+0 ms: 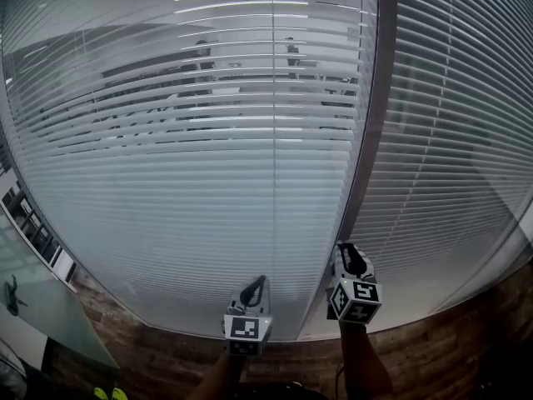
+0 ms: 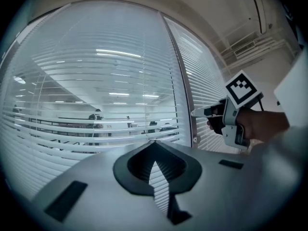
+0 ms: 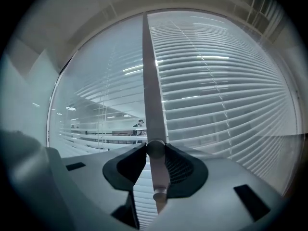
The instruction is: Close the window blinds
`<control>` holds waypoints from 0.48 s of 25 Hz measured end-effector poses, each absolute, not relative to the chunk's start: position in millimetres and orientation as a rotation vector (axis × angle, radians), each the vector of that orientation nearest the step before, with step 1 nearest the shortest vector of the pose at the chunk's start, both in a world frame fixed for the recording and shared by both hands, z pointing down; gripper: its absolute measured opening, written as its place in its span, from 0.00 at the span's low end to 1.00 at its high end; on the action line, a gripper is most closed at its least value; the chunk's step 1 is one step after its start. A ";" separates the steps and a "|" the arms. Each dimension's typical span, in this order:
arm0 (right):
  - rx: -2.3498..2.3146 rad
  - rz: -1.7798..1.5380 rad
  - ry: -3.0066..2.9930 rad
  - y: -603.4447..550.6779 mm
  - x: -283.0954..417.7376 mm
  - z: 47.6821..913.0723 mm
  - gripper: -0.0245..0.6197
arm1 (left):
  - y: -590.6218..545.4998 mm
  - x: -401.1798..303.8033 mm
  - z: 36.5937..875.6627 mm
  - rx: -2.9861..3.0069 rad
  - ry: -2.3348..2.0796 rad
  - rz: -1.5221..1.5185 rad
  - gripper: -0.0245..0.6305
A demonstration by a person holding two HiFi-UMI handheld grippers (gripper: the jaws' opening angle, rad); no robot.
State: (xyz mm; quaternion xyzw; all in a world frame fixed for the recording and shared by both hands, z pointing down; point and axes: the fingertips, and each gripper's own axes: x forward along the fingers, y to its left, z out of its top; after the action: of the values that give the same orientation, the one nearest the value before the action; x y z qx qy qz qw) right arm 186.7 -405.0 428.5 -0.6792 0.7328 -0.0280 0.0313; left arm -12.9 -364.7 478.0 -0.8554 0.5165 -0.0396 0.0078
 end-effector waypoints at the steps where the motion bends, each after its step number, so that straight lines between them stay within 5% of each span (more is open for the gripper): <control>1: -2.087 -0.086 2.259 -404.9 186.5 428.6 0.23 | -365.0 -13.1 477.7 -2.673 1.615 -0.124 0.04; 12: -2.116 0.063 2.345 -404.5 184.7 427.0 0.23 | -366.0 -12.0 482.2 -2.678 1.605 -0.140 0.04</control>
State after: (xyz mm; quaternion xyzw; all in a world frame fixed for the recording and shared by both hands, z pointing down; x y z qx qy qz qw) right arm 184.7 -404.5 427.0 -0.6698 0.7422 0.0200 -0.0090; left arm -12.0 -366.0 482.2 -0.8567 0.5137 -0.0449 0.0082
